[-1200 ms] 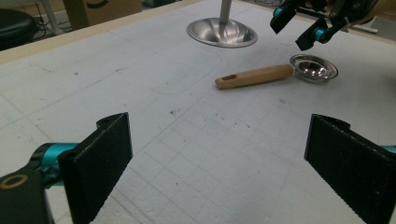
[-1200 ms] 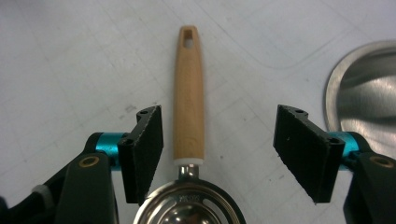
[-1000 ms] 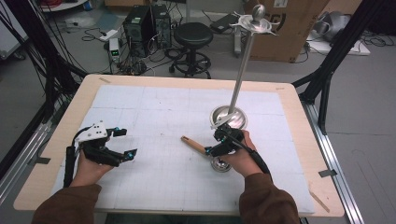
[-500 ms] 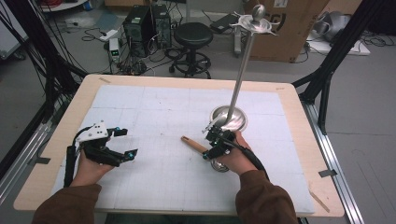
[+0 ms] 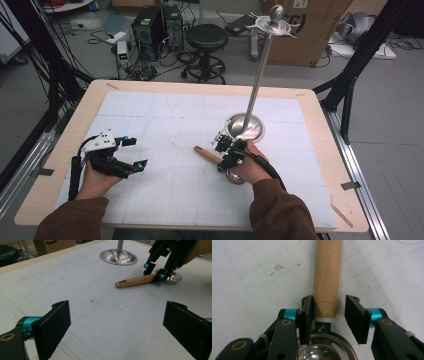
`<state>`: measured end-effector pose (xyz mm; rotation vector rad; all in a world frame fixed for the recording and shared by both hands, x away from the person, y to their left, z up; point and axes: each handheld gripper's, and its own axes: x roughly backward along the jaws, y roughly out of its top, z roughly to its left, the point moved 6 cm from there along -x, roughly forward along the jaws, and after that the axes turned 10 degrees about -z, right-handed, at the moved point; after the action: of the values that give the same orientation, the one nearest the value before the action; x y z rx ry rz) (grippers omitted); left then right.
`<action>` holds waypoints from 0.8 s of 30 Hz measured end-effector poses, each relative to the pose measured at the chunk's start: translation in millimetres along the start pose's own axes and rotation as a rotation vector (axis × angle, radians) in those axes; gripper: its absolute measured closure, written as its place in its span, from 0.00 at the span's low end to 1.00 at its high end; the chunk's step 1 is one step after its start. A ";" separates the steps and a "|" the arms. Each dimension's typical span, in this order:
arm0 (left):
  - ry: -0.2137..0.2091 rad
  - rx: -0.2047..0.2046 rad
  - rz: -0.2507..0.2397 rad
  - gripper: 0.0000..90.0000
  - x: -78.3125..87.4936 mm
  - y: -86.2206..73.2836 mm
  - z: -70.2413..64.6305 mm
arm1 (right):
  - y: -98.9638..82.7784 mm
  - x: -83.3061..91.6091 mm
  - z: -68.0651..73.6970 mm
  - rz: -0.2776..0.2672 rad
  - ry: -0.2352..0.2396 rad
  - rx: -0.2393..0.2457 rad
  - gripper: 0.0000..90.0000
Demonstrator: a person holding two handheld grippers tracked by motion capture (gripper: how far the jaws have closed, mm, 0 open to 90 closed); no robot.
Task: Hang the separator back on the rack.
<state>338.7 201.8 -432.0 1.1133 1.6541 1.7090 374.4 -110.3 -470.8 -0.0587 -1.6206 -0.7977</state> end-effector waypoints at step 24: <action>-0.002 -0.002 0.005 0.09 -0.7 -0.9 0.0 | 2.3 1.4 3.1 0.027 0.012 -0.006 0.77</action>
<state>338.9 201.3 -433.0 1.1189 1.6492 1.7123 372.5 -107.4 -468.5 -0.0799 -1.6026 -0.7811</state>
